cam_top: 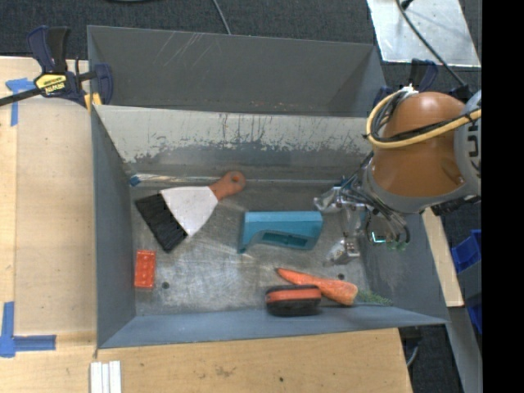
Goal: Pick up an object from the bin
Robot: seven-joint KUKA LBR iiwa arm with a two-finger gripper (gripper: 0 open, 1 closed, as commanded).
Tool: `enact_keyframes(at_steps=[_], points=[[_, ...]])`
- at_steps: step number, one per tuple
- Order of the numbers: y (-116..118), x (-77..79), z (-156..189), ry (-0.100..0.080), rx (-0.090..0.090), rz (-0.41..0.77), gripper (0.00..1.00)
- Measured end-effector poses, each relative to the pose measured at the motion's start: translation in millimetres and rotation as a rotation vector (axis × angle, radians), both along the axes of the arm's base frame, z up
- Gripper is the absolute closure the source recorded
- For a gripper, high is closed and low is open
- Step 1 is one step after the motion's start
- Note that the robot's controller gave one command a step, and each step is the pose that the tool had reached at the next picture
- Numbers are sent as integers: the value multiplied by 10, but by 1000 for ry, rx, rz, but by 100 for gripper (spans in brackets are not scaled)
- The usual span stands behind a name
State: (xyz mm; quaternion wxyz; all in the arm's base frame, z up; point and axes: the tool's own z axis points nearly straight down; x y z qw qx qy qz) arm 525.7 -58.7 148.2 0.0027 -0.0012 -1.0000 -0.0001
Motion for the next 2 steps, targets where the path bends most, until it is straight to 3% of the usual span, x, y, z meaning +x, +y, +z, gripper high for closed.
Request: enact_keyframes(at_steps=[1, 2], points=[[1, 20, 41, -8, -1, 2, 0], [271, 258, -607, -42, -8, 16, 100]])
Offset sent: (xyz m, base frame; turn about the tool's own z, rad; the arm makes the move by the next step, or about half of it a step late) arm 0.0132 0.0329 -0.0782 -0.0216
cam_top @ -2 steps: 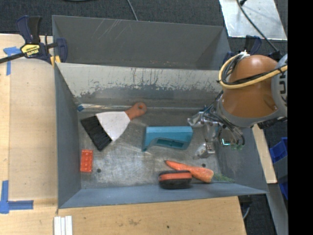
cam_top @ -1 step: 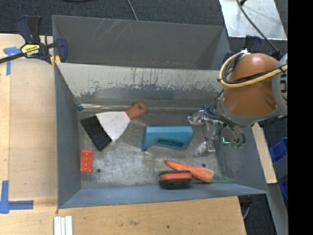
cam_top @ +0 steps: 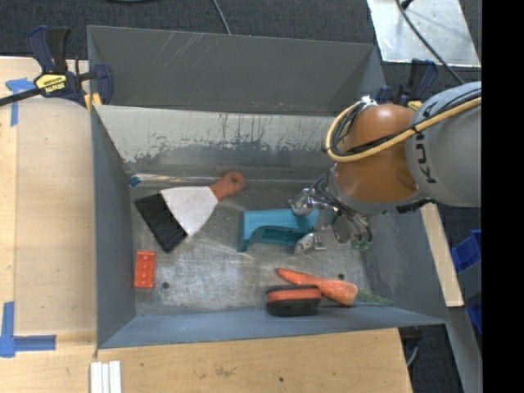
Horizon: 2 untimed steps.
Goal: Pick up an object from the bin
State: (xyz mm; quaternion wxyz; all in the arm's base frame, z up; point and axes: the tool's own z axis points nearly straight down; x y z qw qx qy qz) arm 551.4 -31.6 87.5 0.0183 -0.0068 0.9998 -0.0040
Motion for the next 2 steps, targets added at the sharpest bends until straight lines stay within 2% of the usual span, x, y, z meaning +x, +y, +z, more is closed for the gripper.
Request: enact_keyframes(at_steps=[2], points=[[-9, -34, 39, 2, 3, 3, 100]])
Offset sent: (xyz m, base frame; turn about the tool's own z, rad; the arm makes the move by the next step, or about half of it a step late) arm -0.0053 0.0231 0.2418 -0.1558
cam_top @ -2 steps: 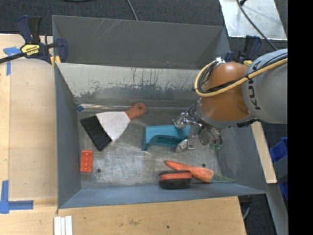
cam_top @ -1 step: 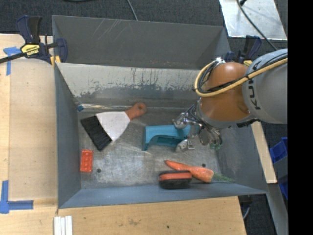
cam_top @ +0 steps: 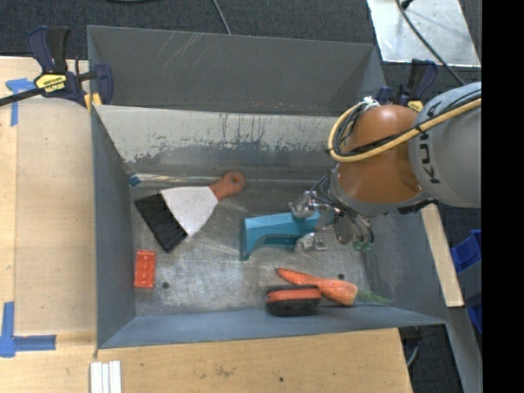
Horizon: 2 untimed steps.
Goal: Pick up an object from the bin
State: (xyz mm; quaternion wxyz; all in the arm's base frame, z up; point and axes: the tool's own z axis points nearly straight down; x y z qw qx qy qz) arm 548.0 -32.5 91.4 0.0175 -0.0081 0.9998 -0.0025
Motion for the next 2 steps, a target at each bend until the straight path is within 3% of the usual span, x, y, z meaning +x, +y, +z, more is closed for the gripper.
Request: enact_keyframes(at_steps=[2], points=[[0, 0, 0, 0, 0, 1, 100]])
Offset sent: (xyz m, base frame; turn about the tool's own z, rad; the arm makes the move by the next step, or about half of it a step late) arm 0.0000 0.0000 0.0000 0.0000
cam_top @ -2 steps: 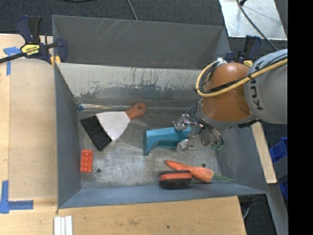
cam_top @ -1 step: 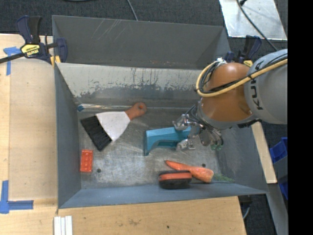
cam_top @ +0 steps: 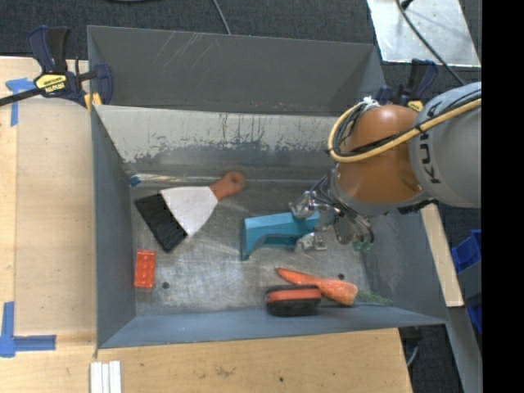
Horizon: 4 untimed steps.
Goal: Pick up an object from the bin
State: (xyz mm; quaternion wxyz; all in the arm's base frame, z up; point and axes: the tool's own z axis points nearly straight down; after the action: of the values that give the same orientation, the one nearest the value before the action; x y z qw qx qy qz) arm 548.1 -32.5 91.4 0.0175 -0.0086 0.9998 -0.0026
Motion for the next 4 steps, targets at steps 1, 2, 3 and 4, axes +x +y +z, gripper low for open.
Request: enact_keyframes(at_steps=[1, 2, 3, 4], points=[[0, 0, 0, 0, 0, 1, 100], [0, 0, 0, 0, 0, 1, 100], [0, 0, 0, 0, 0, 1, 100], [0, 0, 0, 0, 0, 1, 100]])
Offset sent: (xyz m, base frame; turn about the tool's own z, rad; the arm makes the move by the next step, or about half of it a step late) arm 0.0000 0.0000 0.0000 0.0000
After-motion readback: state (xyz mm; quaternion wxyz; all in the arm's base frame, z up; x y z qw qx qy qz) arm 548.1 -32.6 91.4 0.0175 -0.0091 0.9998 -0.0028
